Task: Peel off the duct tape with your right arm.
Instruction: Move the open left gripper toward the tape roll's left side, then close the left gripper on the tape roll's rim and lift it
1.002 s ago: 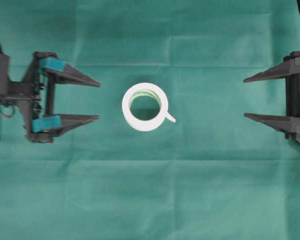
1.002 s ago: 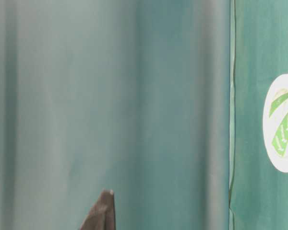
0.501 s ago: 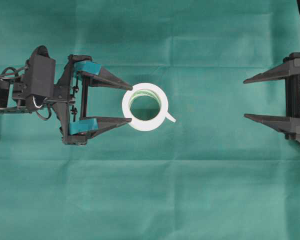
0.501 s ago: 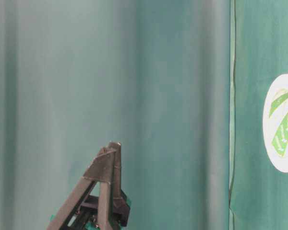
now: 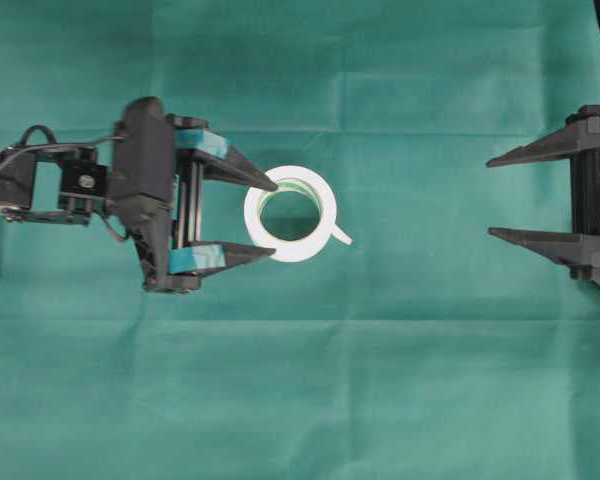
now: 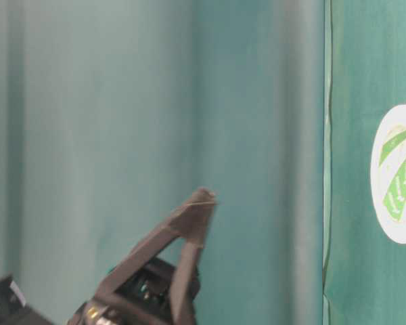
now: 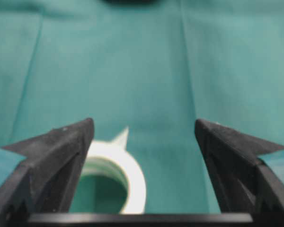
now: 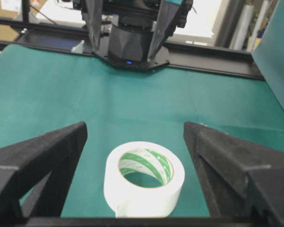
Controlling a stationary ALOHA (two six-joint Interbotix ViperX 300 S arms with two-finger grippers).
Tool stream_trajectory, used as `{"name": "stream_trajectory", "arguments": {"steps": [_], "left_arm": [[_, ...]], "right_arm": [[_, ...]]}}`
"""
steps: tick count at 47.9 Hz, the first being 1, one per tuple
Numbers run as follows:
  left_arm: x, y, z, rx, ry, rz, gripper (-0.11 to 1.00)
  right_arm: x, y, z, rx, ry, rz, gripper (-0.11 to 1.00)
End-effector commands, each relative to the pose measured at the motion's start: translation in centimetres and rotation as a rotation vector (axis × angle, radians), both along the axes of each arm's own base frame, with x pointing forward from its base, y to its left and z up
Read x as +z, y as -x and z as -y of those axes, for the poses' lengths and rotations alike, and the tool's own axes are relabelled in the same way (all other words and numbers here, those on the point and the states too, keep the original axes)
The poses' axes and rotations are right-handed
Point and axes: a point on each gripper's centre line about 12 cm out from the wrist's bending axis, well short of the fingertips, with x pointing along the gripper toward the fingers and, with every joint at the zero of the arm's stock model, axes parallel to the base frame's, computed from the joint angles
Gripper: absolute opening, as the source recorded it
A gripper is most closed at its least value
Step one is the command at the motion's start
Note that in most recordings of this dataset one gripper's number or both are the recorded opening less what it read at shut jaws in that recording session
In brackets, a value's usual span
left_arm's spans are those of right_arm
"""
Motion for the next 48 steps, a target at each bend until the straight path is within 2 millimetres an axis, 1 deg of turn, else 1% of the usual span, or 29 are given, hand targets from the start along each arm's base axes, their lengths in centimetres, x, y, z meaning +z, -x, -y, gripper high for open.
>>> {"name": "stream_trajectory", "arguments": {"steps": [1, 8, 18, 34, 48], "left_arm": [[0.8, -0.8, 0.1, -0.002, -0.001, -0.037, 0.94], [0.0, -1.9, 0.2, -0.008, -0.006, -0.172, 0.94], [-0.4, -3.1, 0.3, -0.013, -0.017, -0.276, 0.94], [-2.4, -4.0, 0.3, -0.02, -0.03, -0.323, 0.94], [-5.2, -4.7, -0.2, -0.009, -0.029, -0.377, 0.94]], "right_arm": [[0.5, -0.2, 0.0, -0.001, 0.0, 0.015, 0.65], [0.5, -0.2, 0.0, 0.0, 0.001, 0.015, 0.65], [0.5, -0.2, 0.0, -0.001, 0.0, 0.015, 0.65], [0.5, -0.2, 0.0, -0.001, 0.0, 0.015, 0.65], [0.5, -0.2, 0.0, 0.001, 0.0, 0.014, 0.65]]}}
